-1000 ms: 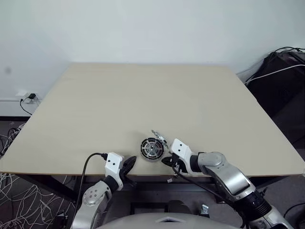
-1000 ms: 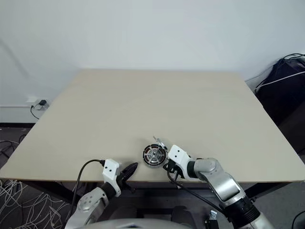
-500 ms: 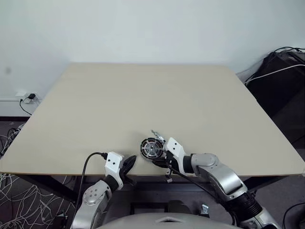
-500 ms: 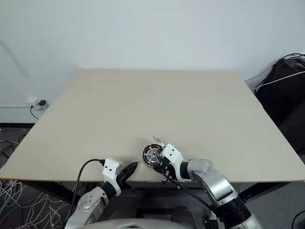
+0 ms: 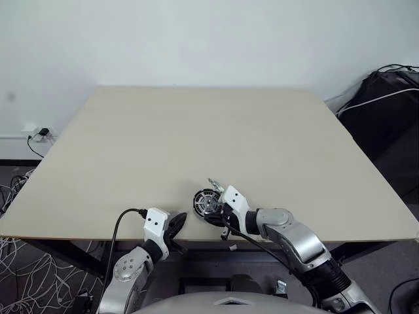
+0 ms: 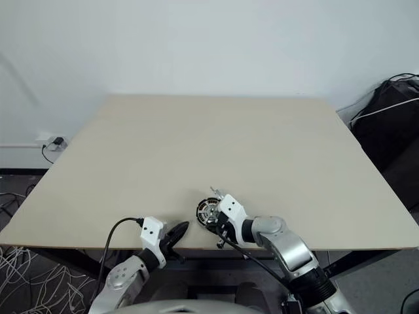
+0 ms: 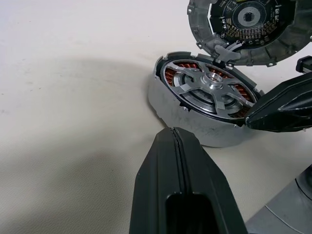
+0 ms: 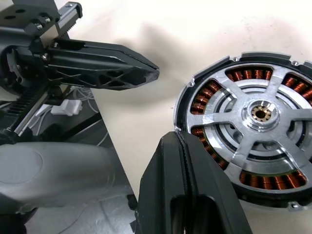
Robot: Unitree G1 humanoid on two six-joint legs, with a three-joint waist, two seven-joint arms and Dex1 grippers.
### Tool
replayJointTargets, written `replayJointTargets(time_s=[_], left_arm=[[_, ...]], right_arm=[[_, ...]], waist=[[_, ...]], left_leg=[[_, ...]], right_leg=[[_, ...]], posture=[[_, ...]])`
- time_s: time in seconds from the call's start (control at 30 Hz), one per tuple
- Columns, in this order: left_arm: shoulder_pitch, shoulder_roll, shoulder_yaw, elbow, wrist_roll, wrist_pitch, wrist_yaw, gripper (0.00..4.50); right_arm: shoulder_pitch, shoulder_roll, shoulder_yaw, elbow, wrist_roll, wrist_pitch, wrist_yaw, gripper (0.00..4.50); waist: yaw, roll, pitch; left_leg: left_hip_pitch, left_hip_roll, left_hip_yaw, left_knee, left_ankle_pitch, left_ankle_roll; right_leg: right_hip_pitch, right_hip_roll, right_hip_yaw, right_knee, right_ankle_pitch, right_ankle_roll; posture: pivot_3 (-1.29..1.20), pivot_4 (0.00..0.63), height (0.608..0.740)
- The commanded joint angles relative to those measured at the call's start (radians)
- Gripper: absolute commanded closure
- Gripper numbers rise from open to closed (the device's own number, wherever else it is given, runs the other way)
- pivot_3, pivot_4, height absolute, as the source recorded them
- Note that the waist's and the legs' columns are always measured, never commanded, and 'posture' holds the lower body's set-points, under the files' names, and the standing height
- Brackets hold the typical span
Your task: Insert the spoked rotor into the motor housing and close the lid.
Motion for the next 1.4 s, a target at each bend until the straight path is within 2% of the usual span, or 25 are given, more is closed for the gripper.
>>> replayJointTargets(time_s=[0.03, 0.17, 0.5, 1.03, 1.23, 1.4], left_arm=[[-0.007, -0.005, 0.001, -0.024, -0.012, -0.022, -0.003, 4.50], [-0.011, -0.005, 0.000, -0.014, -0.011, -0.026, -0.006, 4.50], [-0.019, -0.004, 0.006, 0.004, -0.012, -0.037, -0.009, 4.50], [-0.019, -0.003, 0.007, 0.029, -0.013, -0.056, -0.018, 4.50], [-0.019, -0.005, 0.004, 0.035, -0.013, -0.062, -0.018, 4.50], [-0.014, -0.007, 0.003, 0.031, -0.013, -0.062, -0.016, 4.50]], right_arm=[[-0.004, -0.015, -0.001, -0.040, 0.027, -0.019, 0.039, 4.48], [-0.007, -0.029, 0.005, -0.029, 0.012, -0.019, 0.038, 4.48], [-0.032, 0.016, 0.031, 0.062, -0.083, -0.071, -0.069, 4.48], [-0.045, 0.093, -0.008, 0.105, -0.093, -0.115, -0.159, 4.48], [-0.032, 0.063, 0.013, 0.063, -0.070, -0.111, -0.105, 4.48], [0.018, -0.062, 0.008, -0.051, -0.013, -0.094, 0.033, 4.48]], waist=[[-0.001, 0.000, 0.000], [-0.002, 0.000, 0.000], [-0.004, 0.000, 0.000], [-0.006, 0.000, 0.000], [-0.006, 0.001, 0.000], [-0.005, 0.000, 0.000]], left_leg=[[0.000, 0.000, 0.000, 0.000, 0.000, 0.000], [0.000, 0.000, 0.000, 0.000, 0.000, 0.000], [0.001, 0.000, 0.000, 0.001, 0.000, 0.000], [0.001, 0.000, 0.000, 0.001, 0.001, -0.001], [0.001, 0.000, 0.000, 0.001, 0.001, -0.001], [0.001, 0.000, -0.001, 0.001, 0.001, -0.001]], right_leg=[[0.000, 0.000, 0.000, 0.000, 0.000, 0.000], [0.000, 0.000, 0.000, 0.000, 0.000, 0.000], [0.001, 0.000, 0.000, 0.000, 0.001, 0.001], [0.001, 0.000, 0.000, 0.002, 0.001, 0.001], [0.001, 0.000, 0.000, 0.002, 0.001, 0.001], [0.001, 0.000, 0.000, 0.000, 0.001, 0.001]], posture=[[0.00, 0.000, 0.740], [0.00, 0.000, 0.740], [0.00, 0.000, 0.740], [0.00, 0.000, 0.740], [0.00, 0.000, 0.740], [0.00, 0.000, 0.740]])
